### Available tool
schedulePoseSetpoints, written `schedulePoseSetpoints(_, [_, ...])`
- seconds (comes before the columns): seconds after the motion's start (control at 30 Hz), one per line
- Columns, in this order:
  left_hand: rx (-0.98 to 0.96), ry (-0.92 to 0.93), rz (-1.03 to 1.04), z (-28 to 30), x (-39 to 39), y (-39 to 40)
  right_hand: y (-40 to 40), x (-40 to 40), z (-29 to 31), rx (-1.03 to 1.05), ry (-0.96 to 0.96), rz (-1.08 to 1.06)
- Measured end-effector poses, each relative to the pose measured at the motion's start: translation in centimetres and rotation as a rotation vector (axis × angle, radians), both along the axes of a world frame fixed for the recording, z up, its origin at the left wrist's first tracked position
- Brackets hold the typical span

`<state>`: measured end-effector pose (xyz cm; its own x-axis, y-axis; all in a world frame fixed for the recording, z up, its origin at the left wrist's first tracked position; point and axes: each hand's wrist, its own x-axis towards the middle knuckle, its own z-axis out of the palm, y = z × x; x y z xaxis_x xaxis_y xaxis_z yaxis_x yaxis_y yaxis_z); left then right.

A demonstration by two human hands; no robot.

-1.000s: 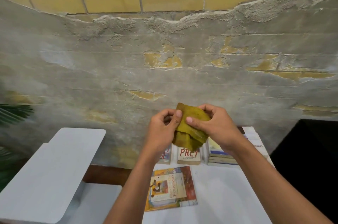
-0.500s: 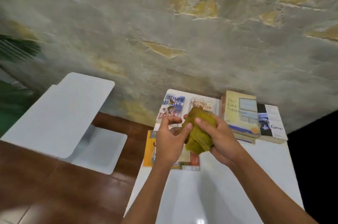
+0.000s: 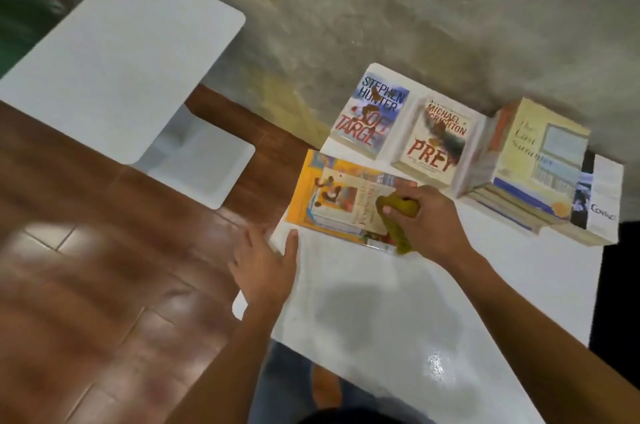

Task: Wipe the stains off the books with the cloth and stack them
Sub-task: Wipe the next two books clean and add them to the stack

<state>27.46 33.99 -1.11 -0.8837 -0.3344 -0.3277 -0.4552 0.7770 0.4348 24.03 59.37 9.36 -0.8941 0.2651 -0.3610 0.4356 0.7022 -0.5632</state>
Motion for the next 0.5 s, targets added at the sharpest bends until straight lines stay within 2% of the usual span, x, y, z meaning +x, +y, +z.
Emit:
schedulePoseSetpoints(0.17, [0.084,-0.127,-0.036,-0.2,-0.1,0.7,-1.4,-1.3,-3.2,0.227,-0.035,0.171])
schedulePoseSetpoints(0.37, [0.057,-0.125,-0.033,0.9,-2.2,2.1,-3.0,-2.7,-5.7,0.416,-0.024,0.261])
schedulePoseSetpoints(0.5, [0.062,-0.115,-0.039,0.6,-2.3,1.9,-3.5,-2.7,-6.1,0.467,0.087,0.335])
